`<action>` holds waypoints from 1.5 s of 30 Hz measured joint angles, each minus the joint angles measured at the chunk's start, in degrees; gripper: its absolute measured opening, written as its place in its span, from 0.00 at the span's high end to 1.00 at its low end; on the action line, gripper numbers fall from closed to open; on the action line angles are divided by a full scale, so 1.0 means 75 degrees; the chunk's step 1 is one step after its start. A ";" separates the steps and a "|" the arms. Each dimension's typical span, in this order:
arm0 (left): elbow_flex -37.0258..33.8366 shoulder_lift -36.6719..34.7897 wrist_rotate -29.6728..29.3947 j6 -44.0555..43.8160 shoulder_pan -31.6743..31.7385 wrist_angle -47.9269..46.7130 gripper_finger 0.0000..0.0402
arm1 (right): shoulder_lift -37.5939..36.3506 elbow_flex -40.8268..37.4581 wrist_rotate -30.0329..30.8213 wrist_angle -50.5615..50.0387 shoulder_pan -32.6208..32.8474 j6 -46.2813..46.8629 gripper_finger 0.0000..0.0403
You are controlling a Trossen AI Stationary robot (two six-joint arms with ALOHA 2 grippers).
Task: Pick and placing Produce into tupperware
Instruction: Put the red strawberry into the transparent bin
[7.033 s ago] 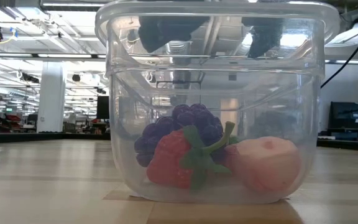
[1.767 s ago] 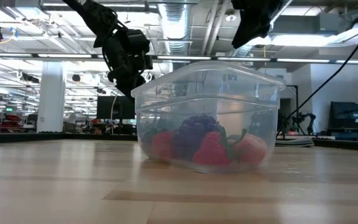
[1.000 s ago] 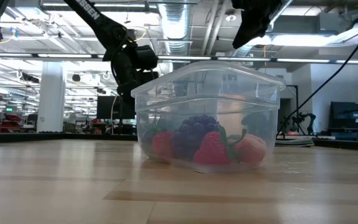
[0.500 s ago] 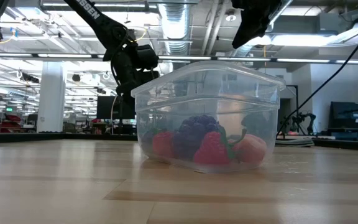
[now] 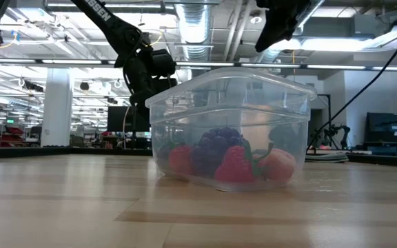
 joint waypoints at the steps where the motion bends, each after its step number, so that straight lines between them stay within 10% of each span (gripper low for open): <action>1: 0.0007 0.0055 0.0017 -0.0067 -0.0015 0.0004 0.39 | 0.0000 0.0000 0.0000 0.0010 0.0000 -0.0001 0.70; 21: 0.0078 0.1163 -0.0088 -0.0665 -0.0545 0.0200 0.39 | 0.0000 0.0006 -0.0020 -0.0063 -0.0055 -0.0004 0.70; 45: 0.0823 0.1163 -0.0815 0.1880 -0.1215 0.0281 0.39 | 0.0000 0.0006 -0.0020 -0.0094 -0.0055 0.0210 0.70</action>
